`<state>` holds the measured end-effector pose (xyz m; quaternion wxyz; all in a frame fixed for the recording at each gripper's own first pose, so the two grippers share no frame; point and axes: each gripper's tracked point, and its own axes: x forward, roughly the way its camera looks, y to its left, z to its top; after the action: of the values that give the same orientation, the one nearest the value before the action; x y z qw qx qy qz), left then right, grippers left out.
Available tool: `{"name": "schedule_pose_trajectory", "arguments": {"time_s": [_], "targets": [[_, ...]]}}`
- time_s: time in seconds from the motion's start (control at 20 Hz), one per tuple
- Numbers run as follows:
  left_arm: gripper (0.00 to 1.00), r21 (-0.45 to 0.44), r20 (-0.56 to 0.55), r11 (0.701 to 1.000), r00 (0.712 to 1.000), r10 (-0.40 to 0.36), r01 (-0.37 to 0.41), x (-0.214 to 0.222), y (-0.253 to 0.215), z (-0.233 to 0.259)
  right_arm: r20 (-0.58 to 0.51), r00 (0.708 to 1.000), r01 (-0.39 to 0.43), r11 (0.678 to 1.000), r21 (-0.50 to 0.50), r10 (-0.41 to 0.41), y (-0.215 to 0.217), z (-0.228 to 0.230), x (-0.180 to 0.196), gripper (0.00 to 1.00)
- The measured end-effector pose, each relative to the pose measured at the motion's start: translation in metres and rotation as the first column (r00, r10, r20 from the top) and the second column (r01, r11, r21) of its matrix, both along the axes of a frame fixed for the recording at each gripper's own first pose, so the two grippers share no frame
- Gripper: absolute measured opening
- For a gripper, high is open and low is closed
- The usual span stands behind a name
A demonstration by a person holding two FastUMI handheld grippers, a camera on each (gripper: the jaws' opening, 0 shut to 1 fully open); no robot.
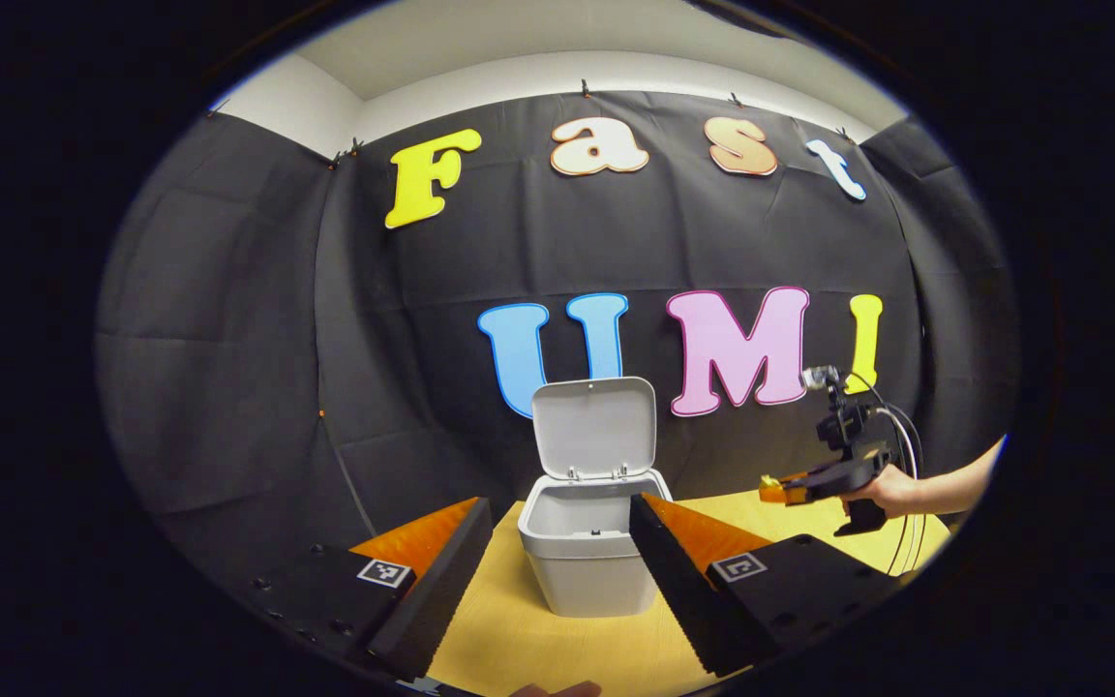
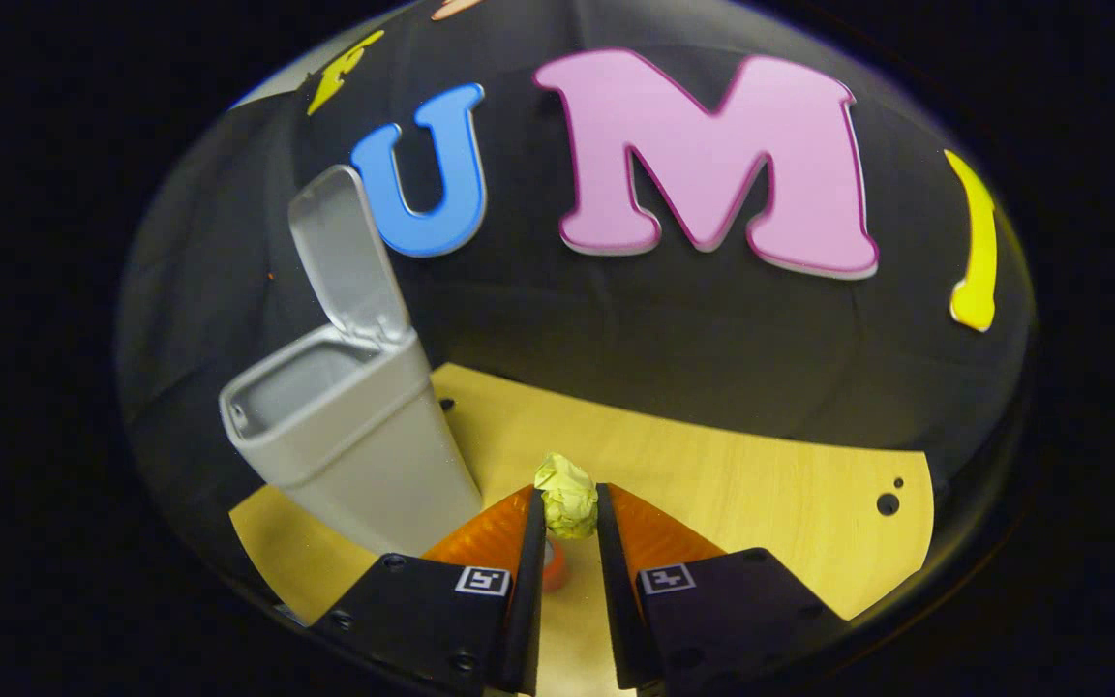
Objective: Press the lid of the desktop garbage bin to open it, pick up the crumpled paper on the desktop and throw it into the bin, then pick up the pop can on the desktop and drop it into the bin, and finally close the garbage bin lid.
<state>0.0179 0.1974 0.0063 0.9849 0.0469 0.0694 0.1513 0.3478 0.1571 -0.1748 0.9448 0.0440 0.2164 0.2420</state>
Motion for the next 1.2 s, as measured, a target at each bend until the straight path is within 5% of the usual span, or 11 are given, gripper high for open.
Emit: {"name": "schedule_pose_trajectory", "arguments": {"time_s": [0.4, 0.5, 0.65, 1.05, 1.1, 1.2], "targets": [[0.96, 0.008, 0.009, 1.0, 1.0, 0.02, -0.02, -0.02, 0.004, 0.003, 0.249, 0.95, -0.22, 0.969, 0.113, 0.187, 0.1, 0.132, -0.028, 0.34], [0.96, -0.006, 0.008, 1.0, 1.0, 0.026, -0.026, -0.025, 0.002, 0.001, 0.267, 0.933, -0.271, 0.959, 0.082, 0.241, 0.137, 0.126, -0.033, 0.34], [0.96, -0.008, 0.006, 1.0, 1.0, 0.025, -0.025, -0.03, -0.004, 0.0, 0.147, 0.944, -0.301, 0.953, 0.028, 0.294, 0.179, 0.078, -0.032, 0.34], [0.96, -0.008, -0.006, 1.0, 1.0, 0.025, -0.025, -0.036, -0.012, -0.004, 0.121, 0.935, -0.338, 0.941, 0.011, 0.335, 0.199, 0.064, -0.041, 0.35], [0.96, -0.014, -0.005, 1.0, 1.0, 0.013, -0.013, -0.034, -0.015, -0.005, 0.134, 0.931, -0.344, 0.939, 0.01, 0.34, 0.201, 0.068, -0.042, 0.73], [0.96, -0.021, 0.0, 1.0, 1.0, -0.023, 0.023, -0.023, -0.027, -0.005, 0.174, 0.924, -0.347, 0.938, 0.008, 0.341, 0.196, 0.081, -0.045, 0.9]]}}
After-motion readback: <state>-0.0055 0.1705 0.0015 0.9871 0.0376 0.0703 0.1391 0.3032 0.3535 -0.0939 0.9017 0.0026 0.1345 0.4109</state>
